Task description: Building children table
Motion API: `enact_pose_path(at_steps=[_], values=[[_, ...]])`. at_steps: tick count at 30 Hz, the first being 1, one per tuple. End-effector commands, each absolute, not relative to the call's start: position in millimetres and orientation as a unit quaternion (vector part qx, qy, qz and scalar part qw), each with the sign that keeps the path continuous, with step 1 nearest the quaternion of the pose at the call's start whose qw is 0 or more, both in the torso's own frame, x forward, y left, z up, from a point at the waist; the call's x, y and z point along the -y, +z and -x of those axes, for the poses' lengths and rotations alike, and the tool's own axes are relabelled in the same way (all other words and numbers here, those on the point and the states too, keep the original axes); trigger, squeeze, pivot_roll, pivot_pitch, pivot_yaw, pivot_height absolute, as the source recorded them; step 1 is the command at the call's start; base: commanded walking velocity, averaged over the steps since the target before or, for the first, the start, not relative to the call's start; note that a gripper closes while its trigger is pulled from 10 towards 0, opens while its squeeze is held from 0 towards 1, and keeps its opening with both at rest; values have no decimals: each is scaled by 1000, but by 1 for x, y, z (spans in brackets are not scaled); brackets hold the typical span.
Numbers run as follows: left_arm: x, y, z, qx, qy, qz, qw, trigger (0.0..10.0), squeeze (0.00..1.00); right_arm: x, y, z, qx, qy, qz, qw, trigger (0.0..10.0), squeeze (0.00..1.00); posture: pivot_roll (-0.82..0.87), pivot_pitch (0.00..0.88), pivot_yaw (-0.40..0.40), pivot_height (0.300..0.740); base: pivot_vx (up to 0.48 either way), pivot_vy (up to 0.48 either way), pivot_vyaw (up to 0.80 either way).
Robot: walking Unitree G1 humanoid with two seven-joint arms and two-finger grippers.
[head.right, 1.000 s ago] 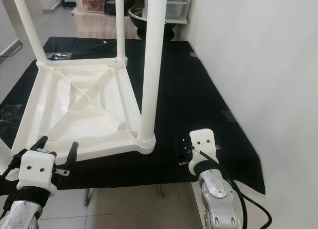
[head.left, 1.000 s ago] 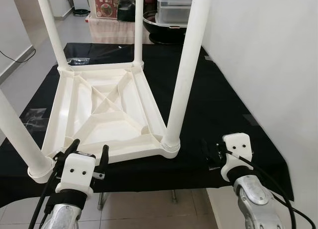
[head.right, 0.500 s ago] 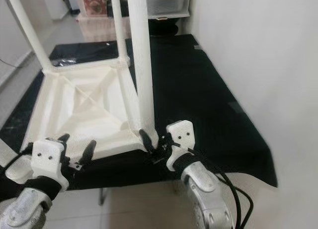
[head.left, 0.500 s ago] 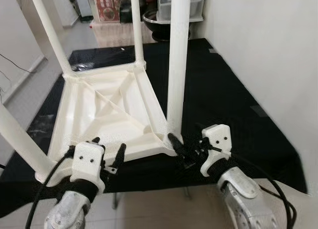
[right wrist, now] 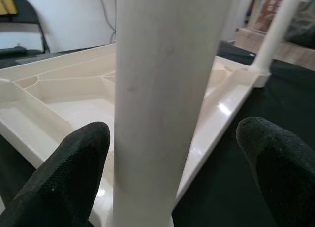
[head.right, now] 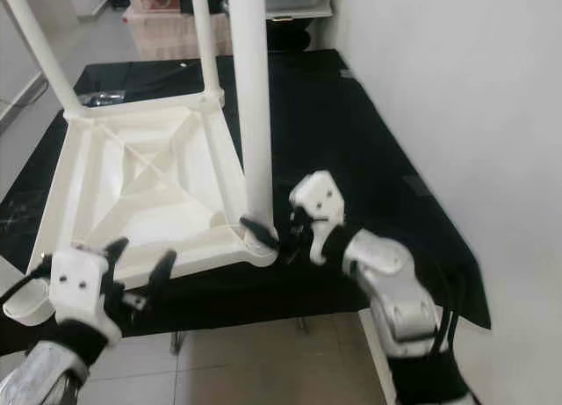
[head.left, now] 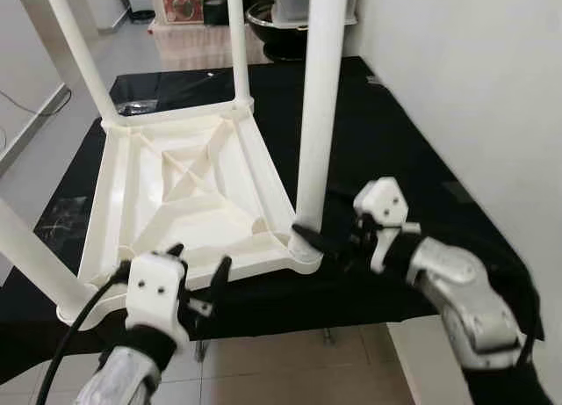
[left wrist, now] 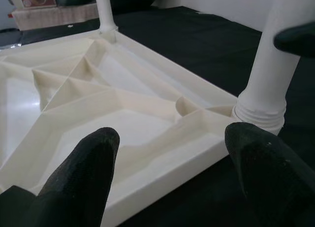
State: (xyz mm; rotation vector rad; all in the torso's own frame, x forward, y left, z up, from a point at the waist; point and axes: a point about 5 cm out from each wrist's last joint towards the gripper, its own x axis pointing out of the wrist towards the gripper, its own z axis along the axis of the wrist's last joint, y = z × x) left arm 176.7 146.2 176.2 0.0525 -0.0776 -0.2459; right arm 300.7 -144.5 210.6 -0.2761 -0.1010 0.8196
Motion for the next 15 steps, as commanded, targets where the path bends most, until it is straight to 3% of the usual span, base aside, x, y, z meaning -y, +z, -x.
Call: enact_pose_path(at_steps=[1,4,8,11,12,13,14,15], values=[[-141,179,-168,43,-158,-28,986,10000,0,145,209,-304,43,418,137,897,10000,0,-17,160,-30,740,0,0,0],[-139,179,-163,43,-172,-20,984,10000,0,146,212,-307,42,430,137,891,10000,0,-13,165,-33,740,0,0,0],[-135,179,-152,37,-190,18,981,10000,0,136,229,-311,44,542,96,834,10000,0,2,193,-50,740,0,0,0],[-135,180,-152,36,-192,21,980,10000,0,135,230,-312,45,548,94,830,10000,0,2,193,-50,740,0,0,0],[-134,179,-150,35,-201,26,979,10000,0,133,234,-316,46,555,89,826,7098,0,9,200,-59,740,0,0,0],[-132,179,-148,33,-214,34,976,10000,0,132,236,-319,45,561,90,821,2941,0,13,209,-67,740,0,0,0],[-130,179,-145,32,-230,42,972,10000,0,131,236,-321,40,574,93,813,0,0,17,216,-73,740,0,0,0],[-128,179,-143,31,-244,48,968,10000,0,130,235,-323,33,585,97,804,0,0,17,216,-73,740,0,0,0]])
